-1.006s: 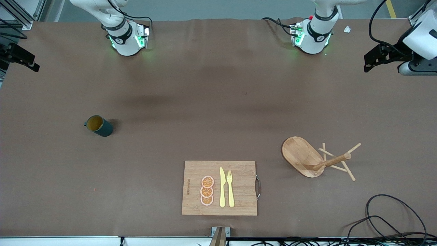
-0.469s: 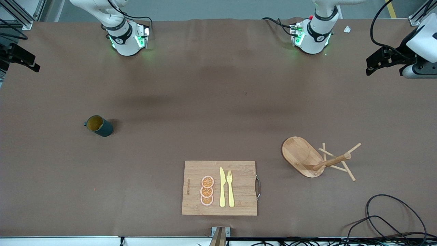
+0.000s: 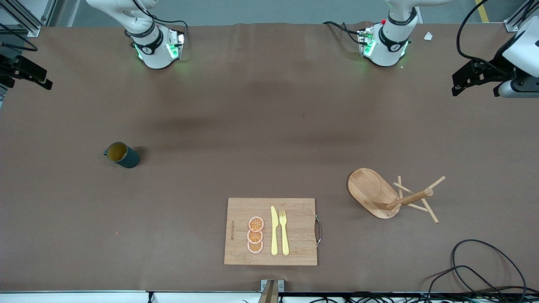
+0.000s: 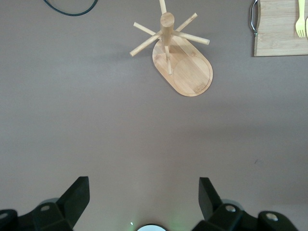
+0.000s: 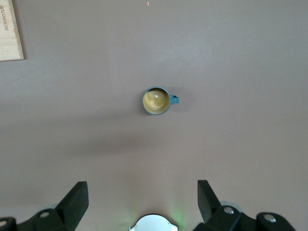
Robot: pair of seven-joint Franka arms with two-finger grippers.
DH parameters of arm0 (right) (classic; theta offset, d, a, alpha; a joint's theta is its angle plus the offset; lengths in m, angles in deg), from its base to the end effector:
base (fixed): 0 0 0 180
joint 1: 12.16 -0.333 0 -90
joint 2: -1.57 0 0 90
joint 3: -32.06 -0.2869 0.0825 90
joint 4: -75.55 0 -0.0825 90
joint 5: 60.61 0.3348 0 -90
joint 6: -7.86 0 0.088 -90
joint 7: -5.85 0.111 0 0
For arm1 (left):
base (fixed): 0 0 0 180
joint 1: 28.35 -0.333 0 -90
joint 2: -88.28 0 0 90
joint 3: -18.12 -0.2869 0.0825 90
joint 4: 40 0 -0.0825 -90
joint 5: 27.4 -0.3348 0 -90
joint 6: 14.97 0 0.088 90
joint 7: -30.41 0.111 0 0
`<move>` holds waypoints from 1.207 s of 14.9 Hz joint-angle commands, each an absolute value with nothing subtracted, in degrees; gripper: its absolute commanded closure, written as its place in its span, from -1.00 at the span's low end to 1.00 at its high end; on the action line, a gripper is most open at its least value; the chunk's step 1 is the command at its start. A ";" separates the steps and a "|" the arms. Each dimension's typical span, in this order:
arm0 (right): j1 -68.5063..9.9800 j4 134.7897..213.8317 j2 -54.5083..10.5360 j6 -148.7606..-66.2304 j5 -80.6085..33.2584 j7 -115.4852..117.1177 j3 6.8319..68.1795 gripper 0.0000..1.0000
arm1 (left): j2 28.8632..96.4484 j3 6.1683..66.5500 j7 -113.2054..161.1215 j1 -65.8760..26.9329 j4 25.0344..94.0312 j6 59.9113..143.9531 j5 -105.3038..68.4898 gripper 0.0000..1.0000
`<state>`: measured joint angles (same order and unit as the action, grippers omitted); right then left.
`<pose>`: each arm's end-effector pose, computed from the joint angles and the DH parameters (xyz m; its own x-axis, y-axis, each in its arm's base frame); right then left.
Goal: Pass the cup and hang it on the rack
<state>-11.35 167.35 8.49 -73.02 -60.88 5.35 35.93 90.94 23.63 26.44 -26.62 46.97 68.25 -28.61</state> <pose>0.4518 -0.0397 0.6228 0.9949 -0.0724 -0.0700 -0.0728 -0.9973 -0.0040 0.4763 -0.0592 0.6260 0.9984 -0.0544 -0.0174 -0.0548 -0.9981 -0.0267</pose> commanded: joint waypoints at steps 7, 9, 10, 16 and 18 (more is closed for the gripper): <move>-11.64 168.19 9.30 -73.96 -60.87 5.23 36.19 -1.00 | 90.65 23.83 27.77 -26.85 47.10 68.35 -28.28 -1.00; -11.55 168.10 9.30 -74.05 -60.87 5.23 36.28 -1.00 | 90.65 24.01 27.60 -26.76 47.09 68.35 -28.28 -1.00; -11.55 168.10 9.30 -74.05 -60.87 5.23 36.28 -1.00 | 90.65 24.10 27.60 -26.68 47.01 68.35 -28.28 -1.00; -11.46 167.22 9.21 -73.62 -60.96 5.23 36.28 -1.00 | 90.65 24.27 27.16 -26.32 47.01 68.53 -28.28 -1.00; -11.46 166.70 9.13 -73.35 -60.96 5.41 36.71 -1.00 | 90.39 24.27 27.07 -26.32 46.75 69.40 -28.19 -1.00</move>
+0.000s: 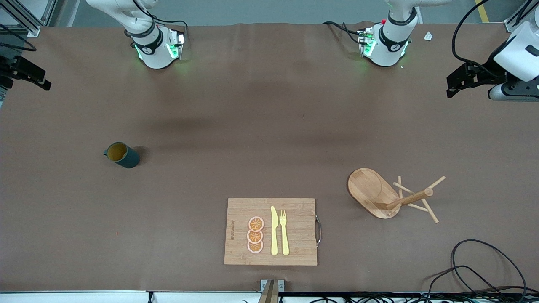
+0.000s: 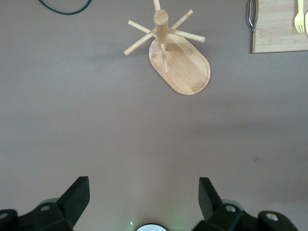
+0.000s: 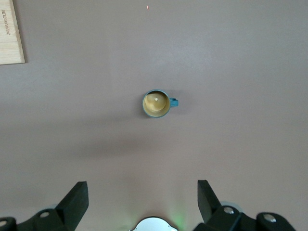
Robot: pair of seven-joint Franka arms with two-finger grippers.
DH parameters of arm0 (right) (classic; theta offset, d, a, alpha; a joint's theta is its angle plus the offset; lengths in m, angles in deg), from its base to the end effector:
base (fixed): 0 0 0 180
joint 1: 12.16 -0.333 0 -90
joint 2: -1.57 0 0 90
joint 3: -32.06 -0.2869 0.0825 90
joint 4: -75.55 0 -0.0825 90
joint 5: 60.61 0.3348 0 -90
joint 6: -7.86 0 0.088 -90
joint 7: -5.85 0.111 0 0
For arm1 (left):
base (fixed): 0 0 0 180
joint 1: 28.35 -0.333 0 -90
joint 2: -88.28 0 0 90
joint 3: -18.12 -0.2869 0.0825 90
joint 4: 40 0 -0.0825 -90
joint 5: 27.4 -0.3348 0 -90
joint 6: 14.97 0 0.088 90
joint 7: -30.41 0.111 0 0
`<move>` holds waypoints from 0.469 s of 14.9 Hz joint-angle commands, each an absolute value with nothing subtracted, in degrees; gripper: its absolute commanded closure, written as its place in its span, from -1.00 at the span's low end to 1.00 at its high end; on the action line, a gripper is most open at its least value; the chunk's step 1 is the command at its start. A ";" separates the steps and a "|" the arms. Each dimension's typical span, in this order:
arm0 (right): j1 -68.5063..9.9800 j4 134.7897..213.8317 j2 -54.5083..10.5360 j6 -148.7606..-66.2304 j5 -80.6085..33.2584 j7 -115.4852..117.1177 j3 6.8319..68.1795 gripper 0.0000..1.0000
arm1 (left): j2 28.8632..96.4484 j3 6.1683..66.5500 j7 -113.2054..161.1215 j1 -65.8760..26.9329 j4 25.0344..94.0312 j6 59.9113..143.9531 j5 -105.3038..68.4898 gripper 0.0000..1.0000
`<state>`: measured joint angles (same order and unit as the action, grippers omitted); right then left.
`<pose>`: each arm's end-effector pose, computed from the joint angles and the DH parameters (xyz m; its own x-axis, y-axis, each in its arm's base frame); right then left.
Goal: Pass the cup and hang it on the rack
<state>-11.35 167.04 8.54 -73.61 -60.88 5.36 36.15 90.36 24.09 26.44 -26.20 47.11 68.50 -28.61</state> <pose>0.4526 -0.0417 0.6262 0.9956 -0.0765 -0.0535 -0.0768 -0.9970 -0.0044 0.4788 -0.0668 0.6205 0.9972 -0.0698 -0.0256 -0.0705 -0.9972 -0.0266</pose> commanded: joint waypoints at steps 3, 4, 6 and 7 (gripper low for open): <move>-11.46 166.52 8.51 -73.35 -61.05 5.67 36.98 -1.00 | 90.39 24.36 26.89 -25.80 46.92 69.94 -28.19 -1.00; -11.37 166.35 7.73 -73.96 -61.66 5.50 36.98 -1.00 | 90.47 24.36 26.98 -25.88 46.92 69.94 -28.19 -1.00; -11.11 166.34 5.19 -76.06 -61.75 5.41 37.07 -1.00 | 90.47 24.36 27.07 -25.97 46.92 69.94 -28.19 -1.00; -10.15 166.43 3.52 -77.73 -61.40 5.41 36.98 -1.00 | 90.47 24.36 26.98 -25.97 46.92 69.94 -28.19 -1.00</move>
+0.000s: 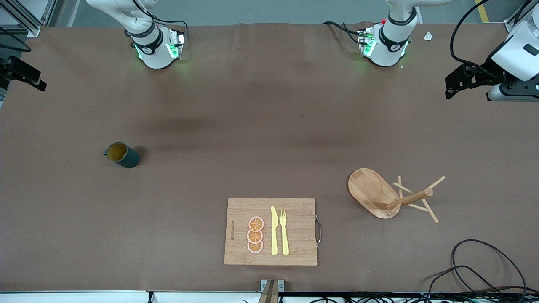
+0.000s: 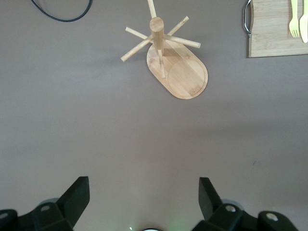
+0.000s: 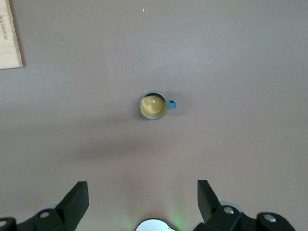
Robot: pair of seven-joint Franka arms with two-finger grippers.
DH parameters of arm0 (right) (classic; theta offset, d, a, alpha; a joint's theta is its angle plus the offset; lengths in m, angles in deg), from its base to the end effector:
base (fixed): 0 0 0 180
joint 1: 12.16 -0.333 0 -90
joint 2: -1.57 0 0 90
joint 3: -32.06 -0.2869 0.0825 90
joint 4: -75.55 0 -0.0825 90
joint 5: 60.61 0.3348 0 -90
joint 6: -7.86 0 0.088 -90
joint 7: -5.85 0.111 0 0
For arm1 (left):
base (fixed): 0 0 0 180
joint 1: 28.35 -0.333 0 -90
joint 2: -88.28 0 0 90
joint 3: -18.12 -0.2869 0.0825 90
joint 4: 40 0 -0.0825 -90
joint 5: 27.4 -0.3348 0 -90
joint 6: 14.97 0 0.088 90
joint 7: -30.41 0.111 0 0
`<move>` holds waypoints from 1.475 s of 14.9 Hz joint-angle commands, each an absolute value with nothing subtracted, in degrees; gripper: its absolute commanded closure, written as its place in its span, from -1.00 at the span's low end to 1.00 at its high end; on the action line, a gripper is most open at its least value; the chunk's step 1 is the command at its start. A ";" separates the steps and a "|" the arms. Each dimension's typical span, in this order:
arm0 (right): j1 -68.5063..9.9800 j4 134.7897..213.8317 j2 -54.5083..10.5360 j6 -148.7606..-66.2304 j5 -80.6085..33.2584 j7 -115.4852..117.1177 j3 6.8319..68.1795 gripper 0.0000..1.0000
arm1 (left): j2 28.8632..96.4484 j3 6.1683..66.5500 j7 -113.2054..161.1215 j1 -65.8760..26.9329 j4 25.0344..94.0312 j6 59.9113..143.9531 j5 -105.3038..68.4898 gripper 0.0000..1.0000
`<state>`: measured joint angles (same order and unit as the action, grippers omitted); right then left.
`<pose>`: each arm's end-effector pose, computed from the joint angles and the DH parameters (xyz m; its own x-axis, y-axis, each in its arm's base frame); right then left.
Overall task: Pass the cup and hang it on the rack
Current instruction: 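Reach the right gripper down to the teal mug and grasp it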
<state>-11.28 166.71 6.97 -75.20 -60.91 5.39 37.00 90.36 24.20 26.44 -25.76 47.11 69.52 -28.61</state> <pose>0.4630 -0.0500 0.6182 0.9945 -0.0932 -0.0474 -0.0934 -0.9956 -0.0033 0.4801 -0.0718 0.6220 0.9968 -0.0798 -0.0079 -0.0800 -0.9965 -0.0255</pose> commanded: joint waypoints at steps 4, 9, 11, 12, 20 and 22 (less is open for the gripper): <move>-8.91 166.60 -5.01 -81.87 -60.78 3.40 36.72 -1.00 | 90.47 24.27 26.98 -26.41 47.01 69.76 -28.19 -1.00; -8.56 177.99 -8.37 -96.51 -60.78 -10.57 36.63 -1.00 | 90.47 24.27 26.72 -26.24 47.01 69.76 -28.19 -1.00; -8.04 184.33 -8.45 -104.16 -60.78 -16.53 36.63 -1.00 | 90.47 24.27 26.72 -26.24 47.01 69.67 -28.19 -1.00; -7.77 187.58 -8.63 -108.03 -60.78 -18.91 36.71 -1.00 | 90.47 24.27 26.72 -26.24 47.01 69.67 -28.19 -1.00; -5.14 194.29 -18.29 -124.06 -59.56 -36.68 36.54 -0.89 | 90.74 24.27 26.89 -26.24 47.10 69.23 -28.19 -1.00; -5.05 194.29 -19.00 -124.50 -59.55 -36.78 36.54 -0.55 | 90.74 24.27 26.89 -26.32 47.10 68.97 -28.19 -1.00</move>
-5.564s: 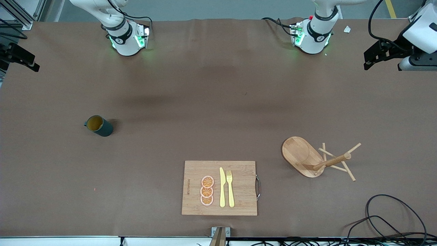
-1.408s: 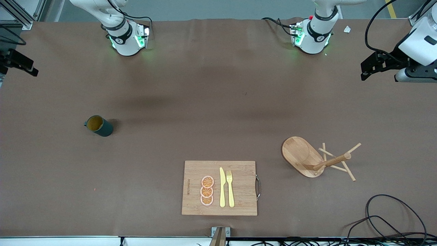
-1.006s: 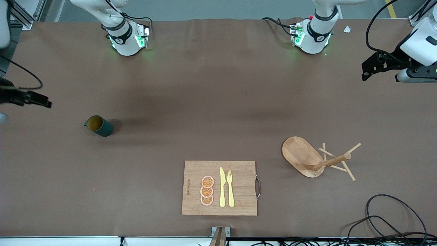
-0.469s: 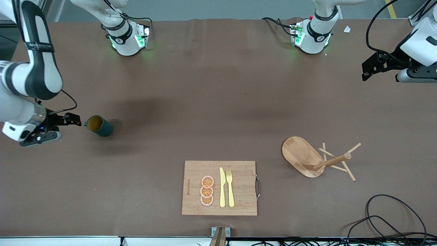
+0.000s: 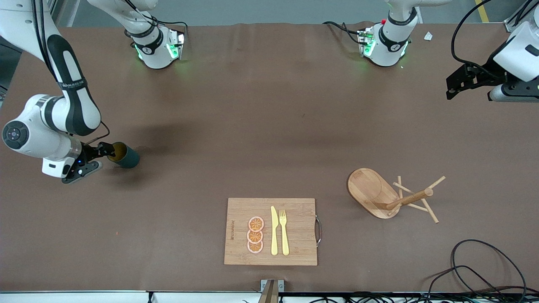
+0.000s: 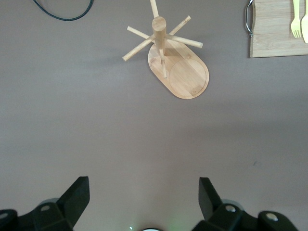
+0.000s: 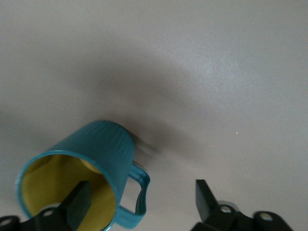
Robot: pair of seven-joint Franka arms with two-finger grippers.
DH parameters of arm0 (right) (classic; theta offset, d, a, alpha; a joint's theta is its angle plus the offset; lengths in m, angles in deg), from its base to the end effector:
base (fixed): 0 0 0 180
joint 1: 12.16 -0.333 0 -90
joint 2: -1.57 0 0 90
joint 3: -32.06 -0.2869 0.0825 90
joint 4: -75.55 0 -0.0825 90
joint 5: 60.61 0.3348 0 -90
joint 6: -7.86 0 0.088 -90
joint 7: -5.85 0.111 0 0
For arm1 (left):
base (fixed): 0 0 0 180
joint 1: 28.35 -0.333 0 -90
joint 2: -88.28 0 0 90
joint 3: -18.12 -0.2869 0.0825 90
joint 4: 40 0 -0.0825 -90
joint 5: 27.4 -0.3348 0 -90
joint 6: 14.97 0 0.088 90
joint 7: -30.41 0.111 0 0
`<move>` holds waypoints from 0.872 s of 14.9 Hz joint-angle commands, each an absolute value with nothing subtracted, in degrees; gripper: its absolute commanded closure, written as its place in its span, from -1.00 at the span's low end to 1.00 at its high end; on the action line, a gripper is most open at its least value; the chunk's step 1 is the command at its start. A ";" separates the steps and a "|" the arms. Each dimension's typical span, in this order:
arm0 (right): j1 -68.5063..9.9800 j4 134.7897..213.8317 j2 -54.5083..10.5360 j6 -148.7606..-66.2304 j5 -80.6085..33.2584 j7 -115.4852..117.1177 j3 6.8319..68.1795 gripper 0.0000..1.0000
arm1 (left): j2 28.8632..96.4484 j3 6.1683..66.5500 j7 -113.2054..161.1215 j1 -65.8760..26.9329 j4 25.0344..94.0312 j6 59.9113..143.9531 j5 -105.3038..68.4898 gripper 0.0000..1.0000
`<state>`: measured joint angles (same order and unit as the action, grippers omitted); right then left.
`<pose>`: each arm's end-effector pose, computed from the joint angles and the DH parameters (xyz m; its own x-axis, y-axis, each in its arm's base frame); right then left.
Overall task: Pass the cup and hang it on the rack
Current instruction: 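Reach the right gripper down to the teal mug and grasp it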
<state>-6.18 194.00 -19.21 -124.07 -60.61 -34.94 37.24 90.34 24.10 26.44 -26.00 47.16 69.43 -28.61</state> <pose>0.5233 -0.1027 0.2518 0.8598 0.4973 -0.1161 0.4940 -0.8676 -0.0578 0.4804 -0.0689 0.6213 0.9972 -0.0739 -0.0106 -0.0741 -0.9969 -0.0256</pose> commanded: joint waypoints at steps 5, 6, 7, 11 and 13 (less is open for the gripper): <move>-5.04 194.38 -19.35 -123.89 -57.46 -36.43 36.54 0.97 | 90.91 24.27 26.81 -26.50 47.80 68.88 -28.19 -1.00; -5.05 194.38 -19.35 -123.63 -56.23 -36.43 36.63 0.99 | 90.83 24.27 26.89 -26.50 47.80 68.97 -28.19 -1.00; -5.13 194.38 -19.35 -123.27 -55.61 -36.43 36.63 0.99 | 90.83 24.27 26.81 -26.50 47.80 68.97 -28.19 -1.00; -6.27 194.21 -18.65 -119.95 -54.55 -33.72 36.45 0.99 | 90.83 24.27 26.81 -26.50 47.80 68.97 -28.19 -1.00; -9.51 194.03 -16.55 -116.87 -54.19 -27.06 36.45 0.99 | 90.83 24.27 26.81 -26.50 47.89 68.97 -28.19 -1.00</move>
<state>-6.62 193.44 -19.42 -119.55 -55.59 -32.46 36.71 90.34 24.06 26.44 -26.08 47.57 69.22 -28.61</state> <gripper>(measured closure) 0.952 0.000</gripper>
